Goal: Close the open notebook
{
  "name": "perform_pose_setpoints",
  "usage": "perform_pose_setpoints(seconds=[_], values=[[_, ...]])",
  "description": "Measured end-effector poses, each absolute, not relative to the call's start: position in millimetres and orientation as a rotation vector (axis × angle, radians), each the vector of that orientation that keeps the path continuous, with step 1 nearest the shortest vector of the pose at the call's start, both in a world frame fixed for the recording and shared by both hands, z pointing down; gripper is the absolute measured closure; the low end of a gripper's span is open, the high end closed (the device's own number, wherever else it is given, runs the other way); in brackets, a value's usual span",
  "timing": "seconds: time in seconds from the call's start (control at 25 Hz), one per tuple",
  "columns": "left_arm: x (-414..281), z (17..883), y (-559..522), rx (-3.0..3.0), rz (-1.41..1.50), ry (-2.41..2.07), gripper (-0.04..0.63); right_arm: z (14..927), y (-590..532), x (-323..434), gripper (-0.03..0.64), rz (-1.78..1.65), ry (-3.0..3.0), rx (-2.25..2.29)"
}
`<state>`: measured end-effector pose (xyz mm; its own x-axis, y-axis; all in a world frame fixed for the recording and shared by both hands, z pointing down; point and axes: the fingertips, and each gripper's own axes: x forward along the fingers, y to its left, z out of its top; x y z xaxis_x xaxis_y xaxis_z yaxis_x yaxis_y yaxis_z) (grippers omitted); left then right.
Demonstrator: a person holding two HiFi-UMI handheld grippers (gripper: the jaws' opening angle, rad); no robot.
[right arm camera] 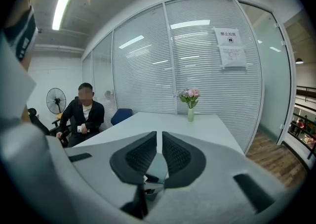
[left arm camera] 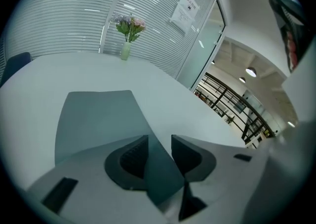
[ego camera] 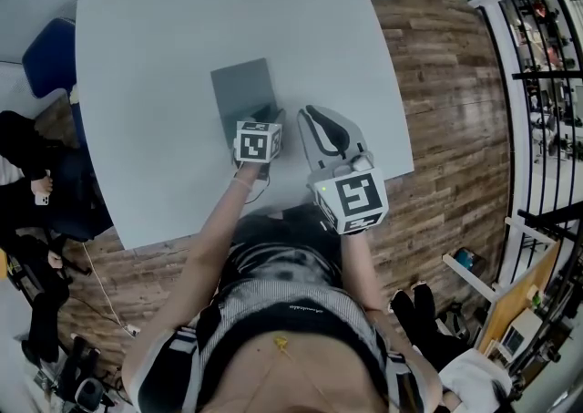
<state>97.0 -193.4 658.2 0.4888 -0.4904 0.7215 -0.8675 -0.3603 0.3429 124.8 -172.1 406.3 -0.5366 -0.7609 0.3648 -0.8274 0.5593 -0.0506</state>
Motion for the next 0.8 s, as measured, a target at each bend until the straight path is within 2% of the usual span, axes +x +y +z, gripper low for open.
perform_pose_setpoints(seconds=[0.36,0.8], values=[[95.8,664.8,-196.4,2.056,0.709,-1.172,0.457,406.3,-172.8,122.0,0.584,0.307,-2.499,1.302],[81.7,627.7,-195.2,2.109,0.596,-1.166,0.468,408.8,-171.9,115.6,0.584,0.301,-2.502,1.303]])
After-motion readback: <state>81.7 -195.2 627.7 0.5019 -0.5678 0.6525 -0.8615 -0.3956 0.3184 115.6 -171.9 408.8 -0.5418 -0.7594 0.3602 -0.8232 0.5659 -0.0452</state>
